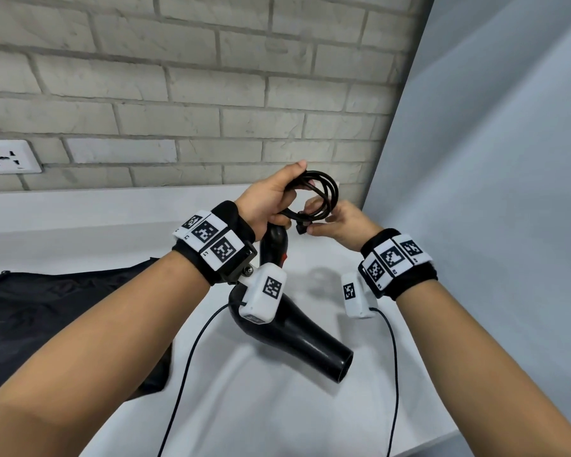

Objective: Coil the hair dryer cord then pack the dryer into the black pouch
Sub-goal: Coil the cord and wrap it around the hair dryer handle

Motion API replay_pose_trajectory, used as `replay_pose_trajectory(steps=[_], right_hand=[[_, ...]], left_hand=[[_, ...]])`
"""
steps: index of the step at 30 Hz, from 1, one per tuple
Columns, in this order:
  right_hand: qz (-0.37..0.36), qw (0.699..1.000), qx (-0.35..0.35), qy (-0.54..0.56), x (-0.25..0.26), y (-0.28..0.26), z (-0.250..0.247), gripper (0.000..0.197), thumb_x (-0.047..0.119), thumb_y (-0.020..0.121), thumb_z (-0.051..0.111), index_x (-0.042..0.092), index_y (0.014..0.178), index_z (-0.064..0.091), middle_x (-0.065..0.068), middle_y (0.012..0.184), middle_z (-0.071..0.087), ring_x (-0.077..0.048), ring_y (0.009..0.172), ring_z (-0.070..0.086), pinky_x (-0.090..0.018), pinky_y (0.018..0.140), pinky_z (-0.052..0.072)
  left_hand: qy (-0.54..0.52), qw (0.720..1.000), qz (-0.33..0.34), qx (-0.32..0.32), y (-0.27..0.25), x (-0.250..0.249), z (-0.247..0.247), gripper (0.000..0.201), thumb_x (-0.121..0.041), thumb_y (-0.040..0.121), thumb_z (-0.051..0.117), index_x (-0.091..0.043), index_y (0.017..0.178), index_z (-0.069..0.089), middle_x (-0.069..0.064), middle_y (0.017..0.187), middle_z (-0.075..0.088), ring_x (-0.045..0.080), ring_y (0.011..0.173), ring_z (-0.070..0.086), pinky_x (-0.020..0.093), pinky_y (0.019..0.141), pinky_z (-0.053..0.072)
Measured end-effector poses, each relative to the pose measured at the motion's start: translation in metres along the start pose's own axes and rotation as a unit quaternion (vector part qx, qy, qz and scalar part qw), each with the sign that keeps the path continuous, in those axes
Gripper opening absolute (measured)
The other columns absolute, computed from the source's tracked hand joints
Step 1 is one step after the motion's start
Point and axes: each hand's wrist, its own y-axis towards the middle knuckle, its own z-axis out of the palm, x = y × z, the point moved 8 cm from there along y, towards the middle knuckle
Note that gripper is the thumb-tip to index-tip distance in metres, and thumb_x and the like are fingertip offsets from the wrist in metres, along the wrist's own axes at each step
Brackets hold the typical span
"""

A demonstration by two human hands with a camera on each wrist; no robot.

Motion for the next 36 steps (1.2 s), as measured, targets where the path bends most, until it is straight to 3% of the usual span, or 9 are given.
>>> replay_pose_trajectory(steps=[4,7,11,16,20,25,28,31,36], right_hand=[[-0.012,0.999,-0.009,0.04,0.003,-0.002,0.008,0.039,-0.011,0.076,0.062,0.023,0.089,0.051,0.005,0.081,0.056,-0.002,0.072,0.058,-0.024,0.077,0.048],[-0.011,0.999,0.03,0.011,0.007,-0.002,0.022,0.019,-0.006,0.081,0.059,0.008,0.095,0.058,0.004,0.08,0.056,-0.006,0.066,0.058,-0.015,0.063,0.05],[0.023,0.996,-0.043,-0.081,0.001,0.006,0.005,0.029,0.001,0.088,0.05,0.025,0.072,0.054,0.005,0.067,0.053,0.0,0.056,0.052,-0.009,0.057,0.04],[0.06,0.95,-0.171,-0.256,-0.002,0.009,-0.041,0.022,0.009,0.093,0.038,0.005,0.093,0.059,-0.02,0.092,0.063,-0.034,0.087,0.057,-0.034,0.073,0.042],[0.041,0.942,-0.226,-0.246,0.018,0.002,-0.062,0.033,0.002,0.085,0.038,0.017,0.094,0.065,-0.005,0.085,0.064,-0.028,0.092,0.059,-0.036,0.082,0.046],[0.046,0.939,-0.129,-0.315,0.031,0.002,-0.052,0.021,0.011,0.086,0.041,0.018,0.092,0.06,0.0,0.083,0.057,-0.027,0.088,0.055,-0.041,0.085,0.047],[0.057,0.953,-0.119,-0.271,0.032,0.003,-0.047,0.02,0.027,0.091,0.046,0.014,0.083,0.058,-0.002,0.075,0.06,-0.02,0.073,0.054,-0.03,0.068,0.046],[0.075,0.963,-0.164,-0.2,0.035,0.007,-0.048,0.031,0.024,0.094,0.043,0.016,0.065,0.051,0.001,0.06,0.055,-0.011,0.05,0.052,-0.021,0.05,0.04],[0.029,0.972,-0.227,-0.052,0.061,0.01,-0.047,0.033,0.017,0.095,0.04,0.018,0.063,0.049,0.002,0.06,0.056,-0.001,0.027,0.042,-0.011,0.032,0.032]], left_hand=[[0.01,0.999,-0.022,0.031,-0.003,0.003,0.002,0.038,-0.052,0.091,0.043,-0.021,0.07,0.051,-0.008,0.033,0.019,0.006,0.027,0.01,0.025,0.05,0.011],[0.007,0.999,-0.016,0.027,-0.005,0.003,0.0,0.039,-0.051,0.091,0.042,-0.02,0.07,0.053,-0.009,0.033,0.018,0.006,0.025,0.011,0.025,0.049,0.013],[0.007,1.0,-0.013,0.017,-0.007,0.0,-0.004,0.038,-0.048,0.09,0.046,-0.02,0.068,0.056,-0.01,0.036,0.016,0.005,0.029,0.008,0.025,0.051,0.008],[0.048,0.999,-0.009,-0.011,-0.006,0.001,-0.01,0.028,-0.036,0.089,0.053,-0.02,0.067,0.056,-0.012,0.036,0.018,0.004,0.03,0.011,0.029,0.057,0.007],[0.121,0.99,-0.001,-0.066,-0.002,0.006,-0.019,0.023,-0.033,0.081,0.066,-0.019,0.065,0.056,-0.013,0.04,0.018,0.007,0.04,0.015,0.024,0.047,0.012],[0.126,0.987,0.029,-0.092,0.001,0.002,-0.022,0.031,-0.023,0.082,0.067,-0.024,0.053,0.058,-0.015,0.031,0.029,0.004,0.03,0.022,0.018,0.039,0.018],[0.122,0.989,0.047,-0.066,0.001,-0.002,-0.016,0.027,-0.02,0.084,0.065,-0.024,0.058,0.058,-0.014,0.029,0.031,0.004,0.027,0.024,0.014,0.035,0.019],[0.128,0.99,0.041,-0.039,0.004,0.004,-0.012,0.042,-0.028,0.084,0.065,-0.023,0.044,0.051,-0.015,0.037,0.024,0.004,0.035,0.016,0.019,0.038,0.014],[0.102,0.994,0.019,-0.029,0.005,0.011,-0.004,0.043,-0.031,0.09,0.057,-0.025,0.05,0.043,-0.013,0.037,0.023,0.004,0.034,0.014,0.018,0.038,0.011]])
